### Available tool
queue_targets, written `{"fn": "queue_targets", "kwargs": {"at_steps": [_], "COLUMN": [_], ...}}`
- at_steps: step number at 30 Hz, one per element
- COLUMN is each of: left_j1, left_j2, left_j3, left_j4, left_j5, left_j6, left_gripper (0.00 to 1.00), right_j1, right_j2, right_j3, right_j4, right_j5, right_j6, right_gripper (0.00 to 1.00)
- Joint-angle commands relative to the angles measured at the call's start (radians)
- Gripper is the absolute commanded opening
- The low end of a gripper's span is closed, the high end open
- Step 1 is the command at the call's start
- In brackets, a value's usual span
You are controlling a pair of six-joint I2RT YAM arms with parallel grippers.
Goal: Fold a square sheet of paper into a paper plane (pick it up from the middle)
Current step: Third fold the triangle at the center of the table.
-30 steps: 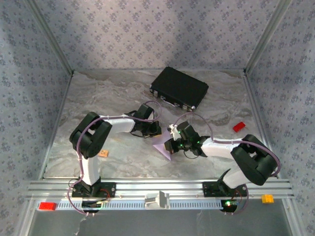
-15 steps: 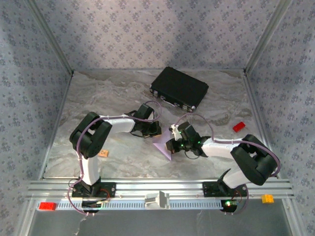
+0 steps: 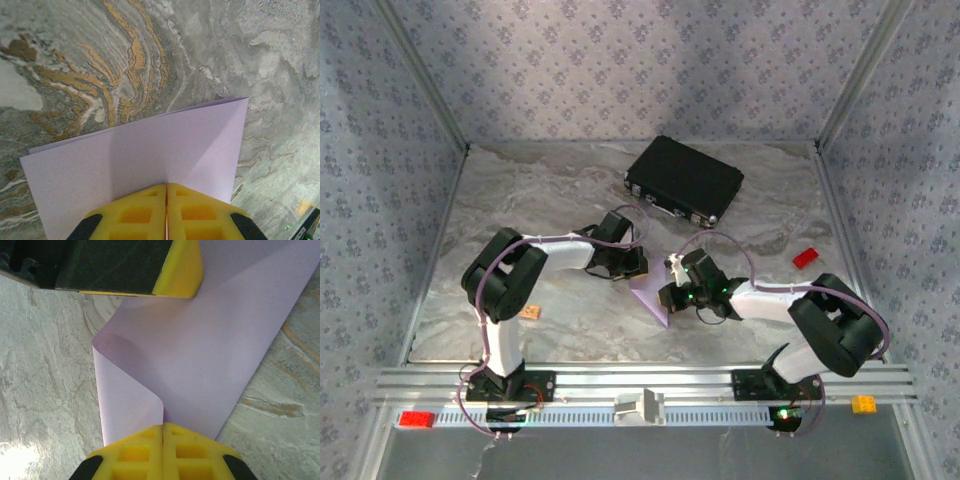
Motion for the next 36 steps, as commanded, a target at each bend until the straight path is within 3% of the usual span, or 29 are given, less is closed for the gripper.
{"fn": "queue_targets", "kwargs": {"at_steps": [1, 36], "left_j1": [-0.009, -0.008], "left_j2": [0.012, 0.007], "left_j3": [-0.001, -0.015], "left_j4": [-0.059, -0.050], "left_j5": [-0.028, -0.032], "left_j6": [0.012, 0.007], "left_gripper": [0.08, 0.08], "right_j1": [-0.006, -0.014], "right_j2": [0.017, 0.036], "right_j3": [0.014, 0.033], "right_j4": [-0.022, -0.009], "right_j5": [0.014, -0.007], "right_j6": [0.009, 0.020], "right_gripper": [0.03, 0.03]}}
